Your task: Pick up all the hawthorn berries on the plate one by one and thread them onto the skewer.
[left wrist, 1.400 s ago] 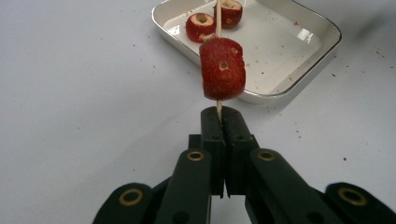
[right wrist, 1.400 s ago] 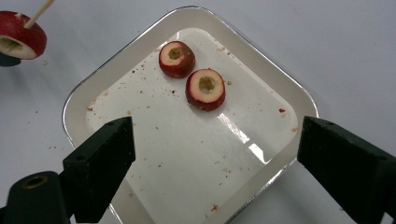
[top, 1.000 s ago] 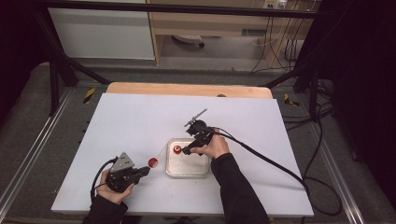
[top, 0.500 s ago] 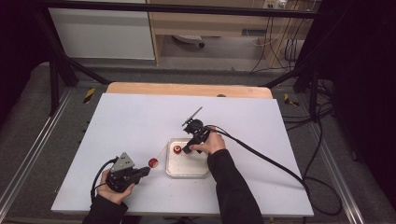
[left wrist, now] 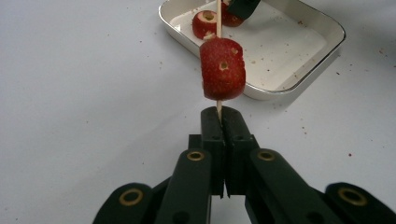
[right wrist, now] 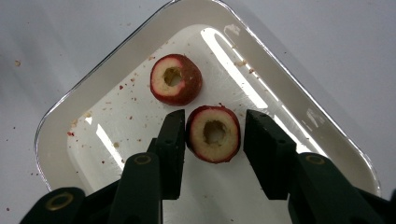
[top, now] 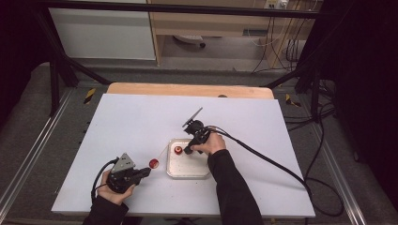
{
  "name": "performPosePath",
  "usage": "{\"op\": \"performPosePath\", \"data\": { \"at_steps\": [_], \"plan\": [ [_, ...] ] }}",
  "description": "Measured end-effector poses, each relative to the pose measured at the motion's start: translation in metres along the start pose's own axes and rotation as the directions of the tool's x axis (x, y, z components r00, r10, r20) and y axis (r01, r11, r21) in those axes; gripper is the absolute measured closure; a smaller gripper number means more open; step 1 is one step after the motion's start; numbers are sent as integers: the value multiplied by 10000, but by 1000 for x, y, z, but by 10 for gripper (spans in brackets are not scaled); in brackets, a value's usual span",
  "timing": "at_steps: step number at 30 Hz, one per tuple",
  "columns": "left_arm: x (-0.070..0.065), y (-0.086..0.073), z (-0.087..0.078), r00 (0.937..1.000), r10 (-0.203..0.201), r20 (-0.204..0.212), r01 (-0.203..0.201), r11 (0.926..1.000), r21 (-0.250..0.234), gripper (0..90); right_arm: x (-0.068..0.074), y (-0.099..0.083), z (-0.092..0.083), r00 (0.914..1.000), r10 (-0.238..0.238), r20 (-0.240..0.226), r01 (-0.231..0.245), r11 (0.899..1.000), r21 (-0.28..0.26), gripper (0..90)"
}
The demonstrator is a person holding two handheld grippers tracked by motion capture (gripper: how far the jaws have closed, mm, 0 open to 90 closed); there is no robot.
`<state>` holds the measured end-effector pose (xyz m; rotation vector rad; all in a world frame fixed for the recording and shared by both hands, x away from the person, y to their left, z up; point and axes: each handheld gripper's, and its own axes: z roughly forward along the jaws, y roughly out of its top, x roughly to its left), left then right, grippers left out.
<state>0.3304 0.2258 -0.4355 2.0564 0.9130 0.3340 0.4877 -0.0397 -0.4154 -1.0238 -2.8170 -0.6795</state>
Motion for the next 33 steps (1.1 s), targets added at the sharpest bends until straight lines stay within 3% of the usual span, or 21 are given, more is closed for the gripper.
{"op": "performPosePath", "data": {
  "at_steps": [8,19,33],
  "plan": [
    [0,0,-1,10000,1,-5,-1,10000,-39,885,0,0,-1,10000,89,10,-89,10000,-23,624],
    [-1,1,-1,10000,48,-15,-48,10000,-80,885,10,-6,-23,9994,330,32,-329,9988,-364,627],
    [-7,3,-1,9999,162,-15,-162,9998,-140,885,15,-29,-47,9975,699,-134,-710,9875,-1408,627]
  ]
}}
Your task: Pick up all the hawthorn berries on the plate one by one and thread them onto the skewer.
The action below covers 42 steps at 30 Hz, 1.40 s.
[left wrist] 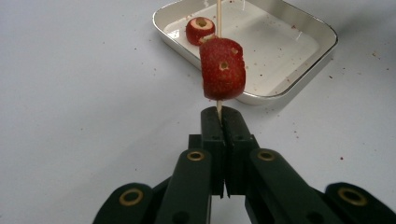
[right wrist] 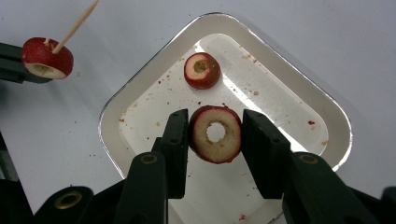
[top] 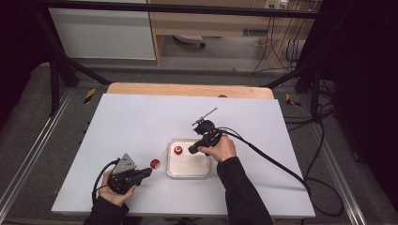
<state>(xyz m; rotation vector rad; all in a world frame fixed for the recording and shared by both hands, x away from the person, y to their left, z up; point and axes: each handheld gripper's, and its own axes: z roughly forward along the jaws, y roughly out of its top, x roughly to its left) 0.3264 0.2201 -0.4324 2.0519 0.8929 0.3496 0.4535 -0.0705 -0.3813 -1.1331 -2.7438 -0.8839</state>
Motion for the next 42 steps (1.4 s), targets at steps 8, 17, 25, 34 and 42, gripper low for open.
{"op": "performPosePath", "data": {
  "at_steps": [8,17,25,34,42],
  "plan": [
    [-5,2,2,10000,47,2,-47,10000,-52,885,-2,-18,-14,9989,407,-241,-429,9937,-1031,628],
    [-15,5,8,9999,108,50,-107,9999,-100,885,-9,-44,-27,9916,1149,-586,-1264,9563,-2637,629],
    [-24,10,12,9998,179,47,-178,9996,-219,885,-11,-63,-36,9826,1541,-1040,-1825,9067,-3803,629],
    [-35,18,19,10000,-37,-49,35,9988,-498,885,-12,-72,-41,9712,1859,-1488,-2356,8407,-4876,629],
    [-44,27,26,9991,-425,-11,423,9965,-726,885,-13,-70,-43,9585,2155,-1868,-2845,7682,-5735,630]
  ]
}}
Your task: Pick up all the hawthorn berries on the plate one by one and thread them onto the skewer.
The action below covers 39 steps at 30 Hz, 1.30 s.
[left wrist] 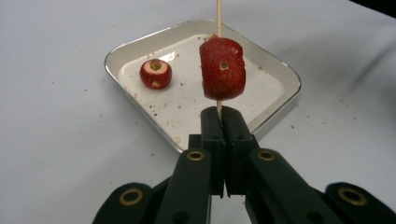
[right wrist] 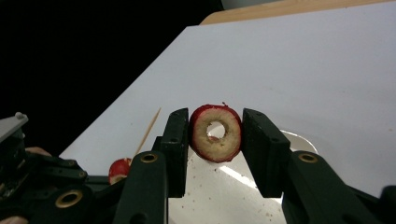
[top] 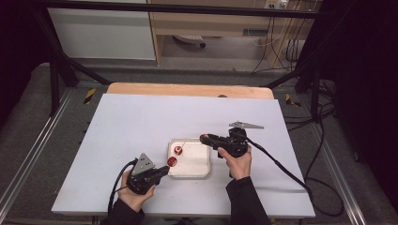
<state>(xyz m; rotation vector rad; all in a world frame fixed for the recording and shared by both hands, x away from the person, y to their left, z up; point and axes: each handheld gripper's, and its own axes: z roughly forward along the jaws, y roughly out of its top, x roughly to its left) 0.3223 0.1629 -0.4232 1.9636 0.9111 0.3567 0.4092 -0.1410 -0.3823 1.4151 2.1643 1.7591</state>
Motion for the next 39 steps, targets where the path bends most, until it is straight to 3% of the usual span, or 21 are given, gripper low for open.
{"op": "performPosePath", "data": {
  "at_steps": [7,15,31,39],
  "plan": [
    [-6,5,6,9992,-393,64,394,9990,-228,884,0,1,3,9995,322,-76,-327,9961,-816,630],
    [-12,8,12,9977,-672,108,676,9968,-429,884,1,3,5,9976,636,-283,-676,9828,-1718,630],
    [-27,19,27,9949,-987,218,1000,9923,-731,884,2,3,12,9955,818,-472,-926,9427,-3204,631],
    [-29,23,29,9937,-1103,210,1117,9896,-903,884,4,2,14,9921,1020,-733,-1216,9266,-3558,631]
  ]
}}
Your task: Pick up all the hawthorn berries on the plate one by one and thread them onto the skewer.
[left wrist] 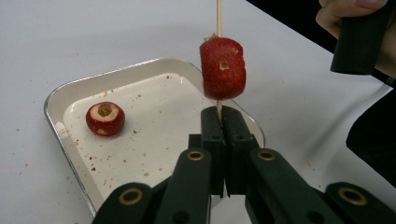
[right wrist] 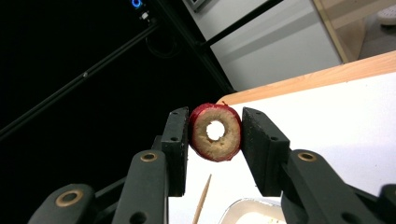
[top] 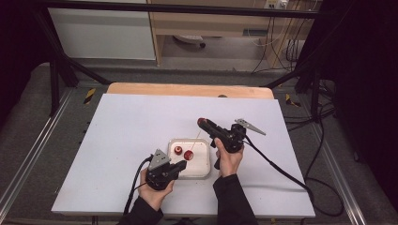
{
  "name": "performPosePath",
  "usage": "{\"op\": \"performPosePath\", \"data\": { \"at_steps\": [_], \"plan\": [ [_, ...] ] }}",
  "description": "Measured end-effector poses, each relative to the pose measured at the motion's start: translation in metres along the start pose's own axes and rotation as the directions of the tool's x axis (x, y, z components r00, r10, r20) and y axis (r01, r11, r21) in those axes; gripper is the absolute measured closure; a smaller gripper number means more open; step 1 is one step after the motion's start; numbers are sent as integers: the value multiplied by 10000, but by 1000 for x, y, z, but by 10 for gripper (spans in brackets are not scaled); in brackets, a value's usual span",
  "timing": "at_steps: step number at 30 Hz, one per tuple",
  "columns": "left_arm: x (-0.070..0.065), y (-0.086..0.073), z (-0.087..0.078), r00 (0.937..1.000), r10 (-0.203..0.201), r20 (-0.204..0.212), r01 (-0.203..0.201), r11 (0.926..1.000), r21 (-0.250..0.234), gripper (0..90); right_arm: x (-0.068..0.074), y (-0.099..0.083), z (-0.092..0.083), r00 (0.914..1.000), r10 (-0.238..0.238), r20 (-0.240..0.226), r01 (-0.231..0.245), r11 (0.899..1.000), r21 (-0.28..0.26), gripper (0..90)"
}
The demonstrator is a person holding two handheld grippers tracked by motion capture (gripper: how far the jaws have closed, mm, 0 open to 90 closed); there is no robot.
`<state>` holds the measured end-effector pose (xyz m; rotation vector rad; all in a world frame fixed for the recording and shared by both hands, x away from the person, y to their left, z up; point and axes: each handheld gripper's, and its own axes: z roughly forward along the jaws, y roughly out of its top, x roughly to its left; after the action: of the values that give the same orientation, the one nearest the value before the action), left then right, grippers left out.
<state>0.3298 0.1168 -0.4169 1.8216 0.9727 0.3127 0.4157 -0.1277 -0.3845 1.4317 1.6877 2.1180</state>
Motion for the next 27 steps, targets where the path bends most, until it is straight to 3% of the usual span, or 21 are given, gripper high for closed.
{"op": "performPosePath", "data": {
  "at_steps": [9,27],
  "plan": [
    [-1,3,2,9999,-116,9,116,9998,-143,884,1,-3,1,9999,151,-83,-153,9996,-250,631],
    [1,5,2,9993,-344,-109,340,9989,-312,884,1,-8,3,9997,193,-155,-196,9996,-221,632]
  ]
}}
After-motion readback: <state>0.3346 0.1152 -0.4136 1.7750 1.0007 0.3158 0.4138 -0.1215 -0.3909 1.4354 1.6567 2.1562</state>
